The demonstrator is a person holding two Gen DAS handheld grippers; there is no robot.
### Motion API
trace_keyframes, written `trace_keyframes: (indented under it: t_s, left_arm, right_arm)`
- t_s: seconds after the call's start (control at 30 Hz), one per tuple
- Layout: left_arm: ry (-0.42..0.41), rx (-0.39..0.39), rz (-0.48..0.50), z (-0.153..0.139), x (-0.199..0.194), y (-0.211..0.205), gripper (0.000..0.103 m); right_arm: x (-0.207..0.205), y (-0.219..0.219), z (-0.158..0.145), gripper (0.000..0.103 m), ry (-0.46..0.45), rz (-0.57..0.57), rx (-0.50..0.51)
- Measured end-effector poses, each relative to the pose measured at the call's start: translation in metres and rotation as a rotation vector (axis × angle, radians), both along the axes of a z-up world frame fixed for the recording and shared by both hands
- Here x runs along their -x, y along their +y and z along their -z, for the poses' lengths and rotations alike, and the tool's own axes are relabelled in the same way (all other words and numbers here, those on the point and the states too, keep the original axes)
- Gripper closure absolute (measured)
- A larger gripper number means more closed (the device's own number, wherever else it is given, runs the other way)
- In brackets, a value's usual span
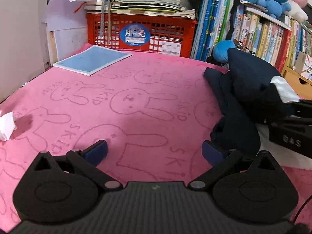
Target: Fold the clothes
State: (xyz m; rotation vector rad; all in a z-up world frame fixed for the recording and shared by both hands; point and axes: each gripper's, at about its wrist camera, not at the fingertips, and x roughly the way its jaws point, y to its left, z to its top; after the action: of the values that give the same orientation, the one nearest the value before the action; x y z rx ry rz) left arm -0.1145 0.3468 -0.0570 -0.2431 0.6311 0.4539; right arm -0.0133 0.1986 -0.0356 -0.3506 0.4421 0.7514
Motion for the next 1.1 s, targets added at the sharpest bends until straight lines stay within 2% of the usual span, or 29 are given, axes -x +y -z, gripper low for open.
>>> trace_keyframes:
  t_s: [0.1, 0.17, 0.23, 0.27, 0.37, 0.43, 0.5, 0.6, 0.73, 0.93, 0.97, 1.0, 1.07, 1.1]
  left_arm:
    - [-0.010, 0.011, 0.006, -0.002, 0.002, -0.004, 0.000]
    - [-0.027, 0.028, 0.052, -0.008, 0.002, -0.011, 0.000]
    - [-0.051, 0.034, 0.129, -0.016, 0.002, -0.024, 0.000]
    - [-0.070, 0.064, 0.173, -0.020, 0.000, -0.029, 0.000]
    - [-0.140, 0.241, 0.311, -0.027, -0.007, -0.033, 0.000]
    - [-0.172, 0.365, 0.364, -0.026, -0.017, -0.033, 0.000]
    - [-0.166, 0.422, 0.364, -0.022, -0.031, -0.034, 0.000]
    - [-0.122, 0.420, 0.332, -0.014, -0.050, -0.042, 0.000]
    - [-0.116, 0.399, 0.282, -0.008, -0.065, -0.051, 0.000]
    - [-0.191, 0.434, 0.223, -0.007, -0.073, -0.053, 0.000]
    - [-0.211, 0.445, 0.209, -0.007, -0.074, -0.053, 0.003]
    - [-0.224, 0.453, 0.192, -0.007, -0.075, -0.054, 0.017]
    - [-0.220, 0.436, 0.166, -0.008, -0.079, -0.057, 0.033]
    - [-0.214, 0.427, 0.160, -0.006, -0.082, -0.059, 0.033]
  right_arm:
    - [0.017, -0.018, -0.002, 0.045, -0.060, -0.003, 0.020]
    - [0.027, -0.033, -0.001, 0.036, -0.103, 0.005, 0.042]
    - [0.035, -0.044, 0.003, 0.036, -0.144, 0.021, 0.089]
    - [0.038, -0.049, 0.007, 0.036, -0.166, 0.030, 0.117]
    - [0.049, -0.064, 0.017, 0.036, -0.213, 0.048, 0.161]
    - [0.055, -0.073, 0.021, 0.034, -0.223, 0.057, 0.164]
    - [0.059, -0.079, 0.022, 0.033, -0.228, 0.078, 0.155]
    - [0.061, -0.088, 0.020, 0.032, -0.222, 0.111, 0.132]
    - [0.060, -0.100, 0.018, 0.032, -0.194, 0.143, 0.115]
    - [0.056, -0.117, 0.023, 0.031, -0.150, 0.194, 0.108]
    - [0.054, -0.119, 0.025, 0.030, -0.137, 0.200, 0.107]
    - [0.053, -0.120, 0.026, 0.030, -0.128, 0.203, 0.104]
    - [0.053, -0.120, 0.027, 0.028, -0.127, 0.208, 0.105]
    - [0.053, -0.120, 0.027, 0.027, -0.127, 0.211, 0.108]
